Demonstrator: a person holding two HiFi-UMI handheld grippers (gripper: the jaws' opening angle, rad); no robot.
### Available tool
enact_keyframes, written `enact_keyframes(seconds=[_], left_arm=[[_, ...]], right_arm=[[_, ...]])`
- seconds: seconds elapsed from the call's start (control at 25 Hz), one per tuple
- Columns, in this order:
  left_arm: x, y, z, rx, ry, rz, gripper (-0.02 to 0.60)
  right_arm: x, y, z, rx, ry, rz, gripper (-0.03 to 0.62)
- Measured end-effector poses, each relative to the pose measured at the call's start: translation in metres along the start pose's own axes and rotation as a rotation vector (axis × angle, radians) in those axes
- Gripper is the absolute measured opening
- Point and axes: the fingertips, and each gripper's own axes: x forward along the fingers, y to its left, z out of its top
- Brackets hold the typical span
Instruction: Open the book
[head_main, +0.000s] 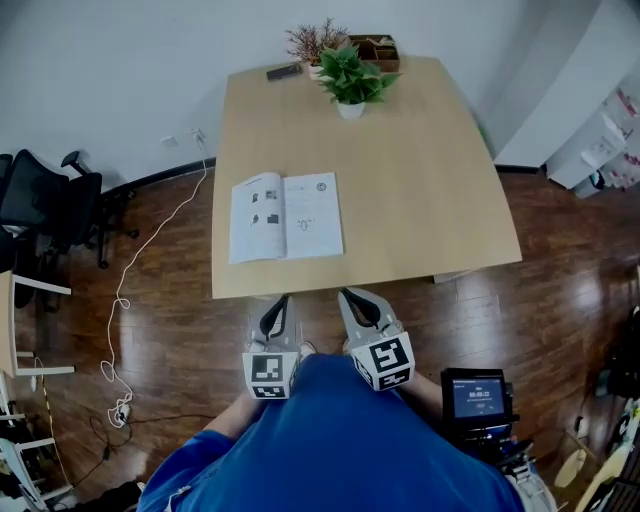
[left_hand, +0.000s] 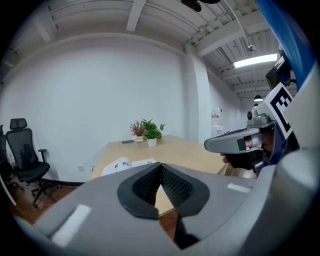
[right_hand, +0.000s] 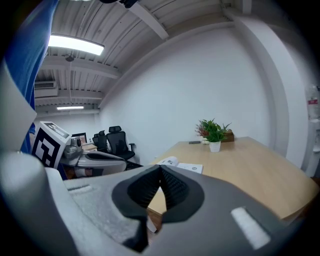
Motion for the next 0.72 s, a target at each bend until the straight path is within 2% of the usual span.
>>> enact_keyframes(seconds=[0.4,0.72], left_arm=[[-0.016,0.012,0.0,-0.032,-0.043,-0.047,0.008],[-0.022,0.016,-0.008,-0.036,-0.014,-0.078,0.008]], right_arm=[[-0.006,0.017,0.002,-0.002,-0.002,-0.076,0.003],[-0.004,0.029,-0.001,0.006,-0.002,-0.094,0.003]])
